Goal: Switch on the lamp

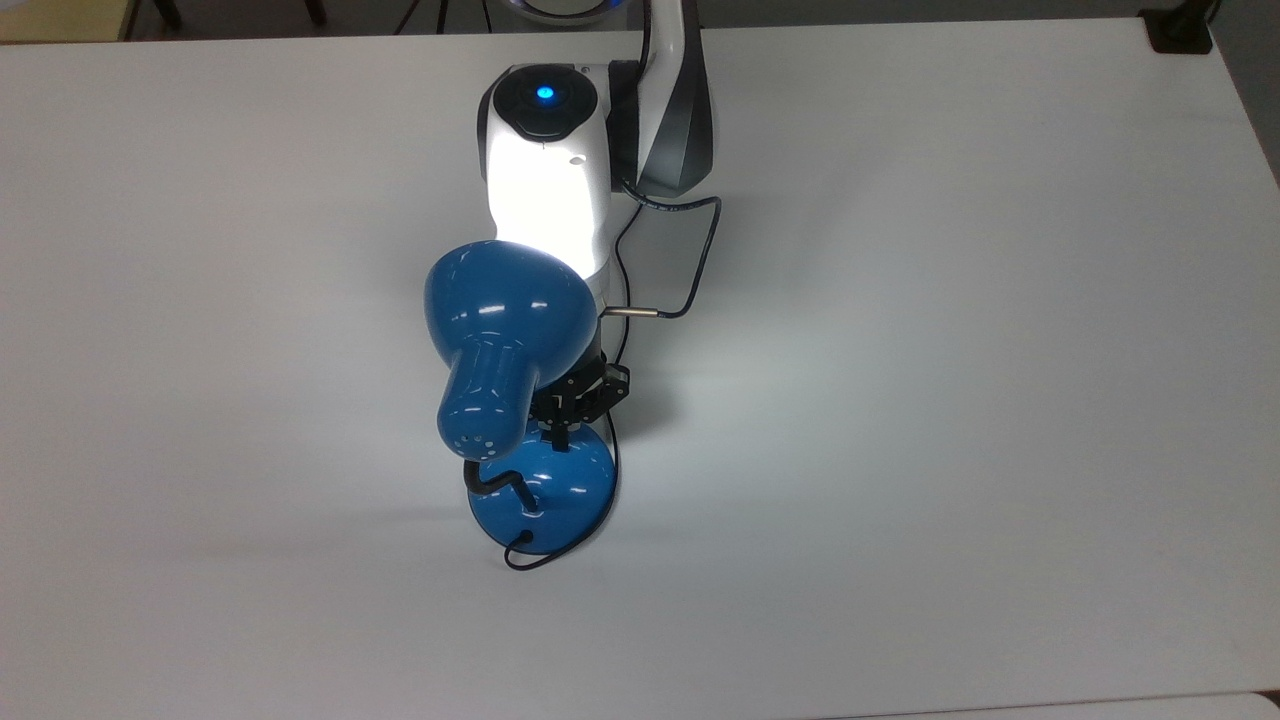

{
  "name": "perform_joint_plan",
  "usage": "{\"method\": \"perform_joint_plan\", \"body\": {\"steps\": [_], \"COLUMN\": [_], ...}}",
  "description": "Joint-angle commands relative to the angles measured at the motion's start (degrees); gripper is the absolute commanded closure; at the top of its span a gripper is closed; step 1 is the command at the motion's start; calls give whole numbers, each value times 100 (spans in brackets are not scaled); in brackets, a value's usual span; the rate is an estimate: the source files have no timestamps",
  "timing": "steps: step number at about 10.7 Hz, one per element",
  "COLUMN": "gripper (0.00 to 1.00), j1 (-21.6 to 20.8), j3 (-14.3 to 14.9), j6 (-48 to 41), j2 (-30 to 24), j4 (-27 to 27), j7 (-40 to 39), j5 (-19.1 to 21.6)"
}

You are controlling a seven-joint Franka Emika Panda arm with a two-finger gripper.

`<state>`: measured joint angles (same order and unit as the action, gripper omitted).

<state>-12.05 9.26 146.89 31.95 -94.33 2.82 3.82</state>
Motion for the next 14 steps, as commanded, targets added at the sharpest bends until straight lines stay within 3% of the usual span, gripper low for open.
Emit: {"method": "perform_joint_plan", "body": {"steps": [1,3,5,7,8,9,11,14], "gripper": [100,100,100,66,19,0,0,0], "j1": [88,237,422,554,581,581,537,607], "j3": [49,32,32,49,75,84,84,93], "j6": [59,-342,-1893,-3038,-3644,-4311,-5185,-5223], "j2": [-440,-1511,-2304,-2842,-2922,-2931,-2923,-2897], "j4": [-363,-1049,-1114,-1079,-852,-563,-201,-121], "j7": [157,175,114,-52,-280,-386,-423,-317], "j5": [-83,-40,-39,-100,-110,-266,-575,-541]}}
